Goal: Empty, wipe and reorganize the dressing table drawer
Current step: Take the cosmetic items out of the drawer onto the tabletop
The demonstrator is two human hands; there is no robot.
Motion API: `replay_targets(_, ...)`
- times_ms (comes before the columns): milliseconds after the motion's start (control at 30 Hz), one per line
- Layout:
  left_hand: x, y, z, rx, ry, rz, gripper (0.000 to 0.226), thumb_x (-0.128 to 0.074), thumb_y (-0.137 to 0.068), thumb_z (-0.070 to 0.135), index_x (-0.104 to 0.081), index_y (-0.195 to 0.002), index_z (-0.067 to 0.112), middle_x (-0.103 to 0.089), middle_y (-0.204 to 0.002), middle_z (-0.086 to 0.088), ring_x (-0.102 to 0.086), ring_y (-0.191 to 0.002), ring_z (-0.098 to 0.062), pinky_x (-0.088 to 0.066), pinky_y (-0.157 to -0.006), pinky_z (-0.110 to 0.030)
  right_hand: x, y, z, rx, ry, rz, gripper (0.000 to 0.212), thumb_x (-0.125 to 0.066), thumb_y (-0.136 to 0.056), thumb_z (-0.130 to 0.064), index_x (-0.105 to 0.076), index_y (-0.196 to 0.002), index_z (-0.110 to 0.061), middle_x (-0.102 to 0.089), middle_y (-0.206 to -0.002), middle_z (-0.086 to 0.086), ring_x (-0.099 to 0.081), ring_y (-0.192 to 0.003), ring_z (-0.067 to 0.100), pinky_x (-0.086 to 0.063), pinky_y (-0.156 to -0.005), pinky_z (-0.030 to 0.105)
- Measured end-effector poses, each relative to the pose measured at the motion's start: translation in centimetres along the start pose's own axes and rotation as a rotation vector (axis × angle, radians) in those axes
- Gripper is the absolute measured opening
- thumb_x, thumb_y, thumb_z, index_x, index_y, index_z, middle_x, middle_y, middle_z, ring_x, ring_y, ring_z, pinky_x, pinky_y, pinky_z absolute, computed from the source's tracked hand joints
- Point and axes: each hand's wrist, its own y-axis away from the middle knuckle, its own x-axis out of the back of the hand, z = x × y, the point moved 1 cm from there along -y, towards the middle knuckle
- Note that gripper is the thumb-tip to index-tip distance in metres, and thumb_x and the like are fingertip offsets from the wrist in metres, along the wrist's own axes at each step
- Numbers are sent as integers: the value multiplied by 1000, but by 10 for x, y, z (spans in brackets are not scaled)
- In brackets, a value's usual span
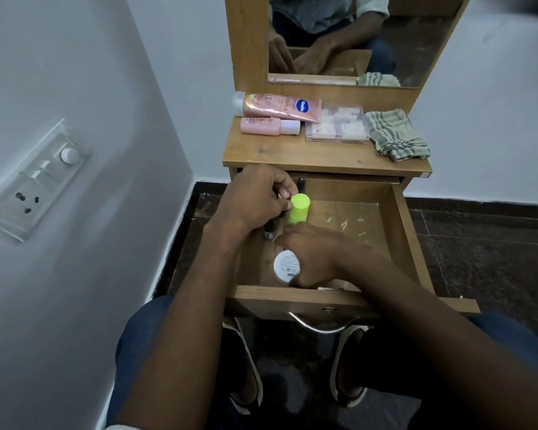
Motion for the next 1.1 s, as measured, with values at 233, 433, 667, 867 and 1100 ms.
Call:
replay_targets(233, -15, 1, 14, -37, -145, -49, 44, -90, -74, 13, -79, -111, 34, -77, -110, 13, -68, -96, -12, -59, -86, -38, 26, 24, 38, -204, -184, 52, 60, -82, -62, -48, -65, -110, -16, -64, -110, 3, -62, -97, 24, -57, -83, 41)
replay_targets(433, -36, -1, 22, 12, -223, -39, 40, -89, -74, 19, -72, -108, 33, -74, -111, 5, -69, -102, -24, -60, -87, -48, 38, 28, 54, -292, -188, 198, 48, -85, -71, -42, -60, -105, -18, -54, -105, 1, -56, -94, 22, -40, -70, 32)
replay_targets(667, -19, -4, 31, -30, -139, 12, 38, -89, -74, 32, -71, -107, 36, -73, -99, 13, -68, -94, -17, -60, -82, -44, 81, 58, 67, -309, -285, 386, 40, -81, -73, -44, -60, -104, -28, -62, -105, -6, -59, -93, 17, -46, -68, 32)
replay_targets(867, 19, -26, 83, -151, -84, 205, 61, -84, -86, 32, -59, -143, 30, -71, -130, 5, -67, -111, -17, -56, -93, -39, 116, 67, 87, -358, -334, 751, 46, -83, -77, -38, -65, -115, -20, -64, -111, -4, -59, -96, 17, -45, -74, 32)
replay_targets(1100, 17, -80, 96, -154, -203, 202, 74, -82, -87, 15, -48, -152, 23, -65, -141, -5, -58, -131, -27, -54, -99, -44, 94, 24, 90, -427, -288, 923, 51, -72, -76, -39, -68, -119, -13, -70, -117, 8, -62, -106, 28, -35, -78, 28)
